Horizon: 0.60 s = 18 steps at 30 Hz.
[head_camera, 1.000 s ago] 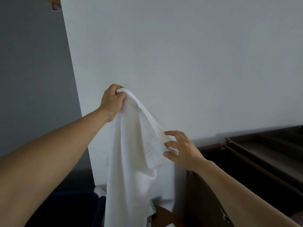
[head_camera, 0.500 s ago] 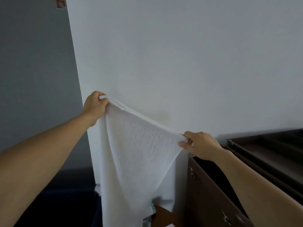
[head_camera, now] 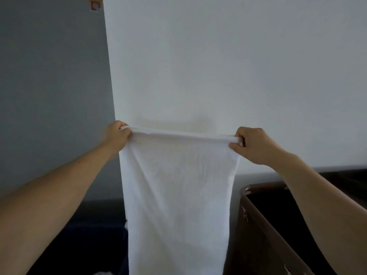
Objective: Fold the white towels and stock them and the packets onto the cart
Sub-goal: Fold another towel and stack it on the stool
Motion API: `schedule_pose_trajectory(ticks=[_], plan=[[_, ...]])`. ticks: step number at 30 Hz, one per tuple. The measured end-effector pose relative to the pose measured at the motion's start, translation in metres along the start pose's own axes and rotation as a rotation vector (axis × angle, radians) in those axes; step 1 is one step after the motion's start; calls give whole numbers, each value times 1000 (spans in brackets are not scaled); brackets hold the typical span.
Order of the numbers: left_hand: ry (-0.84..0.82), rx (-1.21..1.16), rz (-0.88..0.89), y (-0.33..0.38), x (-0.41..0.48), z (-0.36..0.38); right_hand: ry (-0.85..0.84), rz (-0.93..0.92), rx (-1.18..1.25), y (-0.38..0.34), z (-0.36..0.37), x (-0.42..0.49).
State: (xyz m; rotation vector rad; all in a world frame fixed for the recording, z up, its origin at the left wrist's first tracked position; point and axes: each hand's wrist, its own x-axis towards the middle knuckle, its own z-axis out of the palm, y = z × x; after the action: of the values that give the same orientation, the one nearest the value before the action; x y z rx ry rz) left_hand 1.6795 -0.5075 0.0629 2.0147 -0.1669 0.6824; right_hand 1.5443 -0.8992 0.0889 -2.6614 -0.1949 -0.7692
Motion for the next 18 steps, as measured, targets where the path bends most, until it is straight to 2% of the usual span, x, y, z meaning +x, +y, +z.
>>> schedule_pose_trajectory(ticks=[5,8,11,13,14,16,18], plan=[[-112,90,-1,-7,-6,-14,136,148,117,1,15,5],[-233,150,-44,0,-12,-25,129,195,198,0,16,9],[-292,210,-47,10,-20,-31,31,251,46,0,15,13],[-293,202,-78,14,-24,-31,-72,226,-145,-5,9,14],[-272,165,-85,16,-25,-30,-78,209,-156,-6,5,15],[-170,27,-54,20,-29,-24,62,228,24,-10,1,16],[14,-113,21,26,-37,-14,341,273,319,-18,6,16]])
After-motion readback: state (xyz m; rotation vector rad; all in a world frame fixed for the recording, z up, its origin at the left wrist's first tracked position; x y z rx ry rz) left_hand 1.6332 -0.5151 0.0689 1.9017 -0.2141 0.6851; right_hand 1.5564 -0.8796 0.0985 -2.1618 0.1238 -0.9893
